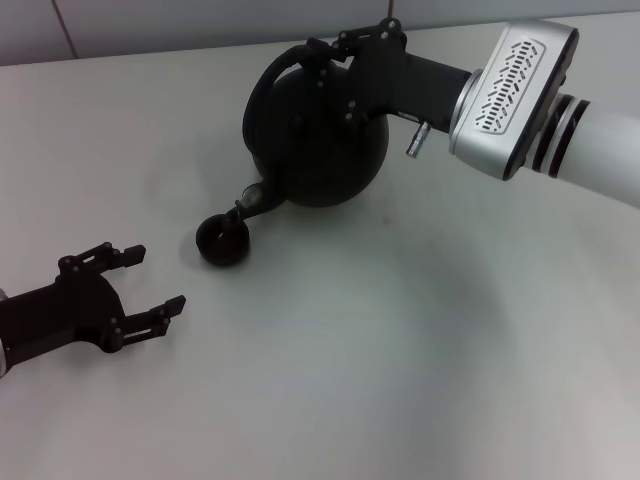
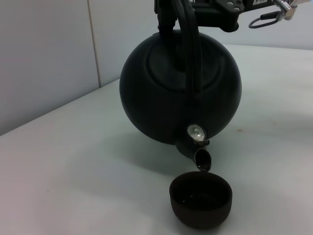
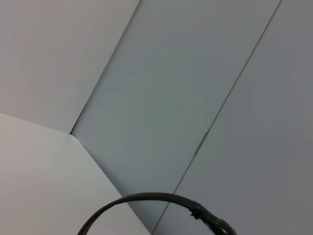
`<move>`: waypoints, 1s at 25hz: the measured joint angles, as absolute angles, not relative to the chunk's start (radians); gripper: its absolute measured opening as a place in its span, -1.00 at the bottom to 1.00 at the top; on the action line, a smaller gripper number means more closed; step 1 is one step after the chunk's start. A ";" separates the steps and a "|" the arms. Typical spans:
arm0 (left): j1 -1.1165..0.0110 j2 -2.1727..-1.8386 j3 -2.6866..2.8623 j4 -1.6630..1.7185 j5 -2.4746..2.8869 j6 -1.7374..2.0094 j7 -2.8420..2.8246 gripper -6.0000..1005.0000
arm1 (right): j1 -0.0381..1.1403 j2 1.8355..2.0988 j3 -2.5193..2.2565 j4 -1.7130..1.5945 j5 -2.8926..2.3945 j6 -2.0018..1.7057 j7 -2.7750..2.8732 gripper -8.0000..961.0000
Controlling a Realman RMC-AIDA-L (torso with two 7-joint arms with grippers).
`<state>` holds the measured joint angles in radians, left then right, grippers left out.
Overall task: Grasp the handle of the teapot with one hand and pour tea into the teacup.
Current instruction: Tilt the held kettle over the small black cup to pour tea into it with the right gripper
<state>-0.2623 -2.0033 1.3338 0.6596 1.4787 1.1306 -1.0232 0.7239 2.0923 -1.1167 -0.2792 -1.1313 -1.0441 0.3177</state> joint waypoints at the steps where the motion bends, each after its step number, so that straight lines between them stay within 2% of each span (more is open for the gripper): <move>1: -0.262 -2.003 1.334 0.660 1.479 1.131 -1.023 0.64 | 0.724 2.092 -1.117 -0.279 -1.131 -1.044 0.318 -0.77; 25: -0.262 -2.002 1.335 0.656 1.479 1.130 -1.023 0.64 | 0.727 2.092 -1.154 -0.301 -1.127 -1.008 0.314 -0.77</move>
<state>-0.2623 -2.0016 1.3347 0.6556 1.4787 1.1304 -1.0231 0.7270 2.0923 -1.1541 -0.3008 -1.1272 -1.0079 0.3144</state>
